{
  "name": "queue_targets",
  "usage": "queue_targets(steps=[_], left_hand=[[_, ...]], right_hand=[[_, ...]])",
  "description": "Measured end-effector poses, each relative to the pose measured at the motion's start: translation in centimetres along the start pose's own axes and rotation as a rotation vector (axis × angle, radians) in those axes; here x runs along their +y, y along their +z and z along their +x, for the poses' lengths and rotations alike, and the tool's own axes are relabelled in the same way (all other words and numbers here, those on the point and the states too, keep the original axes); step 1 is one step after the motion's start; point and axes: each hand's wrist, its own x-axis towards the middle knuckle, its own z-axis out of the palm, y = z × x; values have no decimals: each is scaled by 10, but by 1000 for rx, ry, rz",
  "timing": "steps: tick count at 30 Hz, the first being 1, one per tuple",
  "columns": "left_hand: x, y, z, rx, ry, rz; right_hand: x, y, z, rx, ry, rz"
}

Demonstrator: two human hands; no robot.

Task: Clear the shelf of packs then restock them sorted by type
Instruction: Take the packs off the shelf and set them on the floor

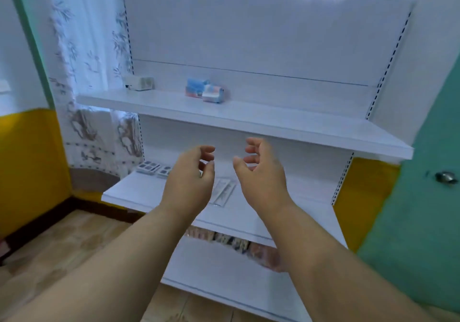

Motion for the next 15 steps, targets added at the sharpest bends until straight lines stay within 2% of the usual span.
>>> queue_targets(steps=[10, 15], left_hand=[[-39, 57, 174, 142, -38, 33], [-56, 78, 261, 187, -68, 105]], right_hand=[[33, 57, 193, -85, -132, -42], [49, 91, 289, -151, -116, -93]])
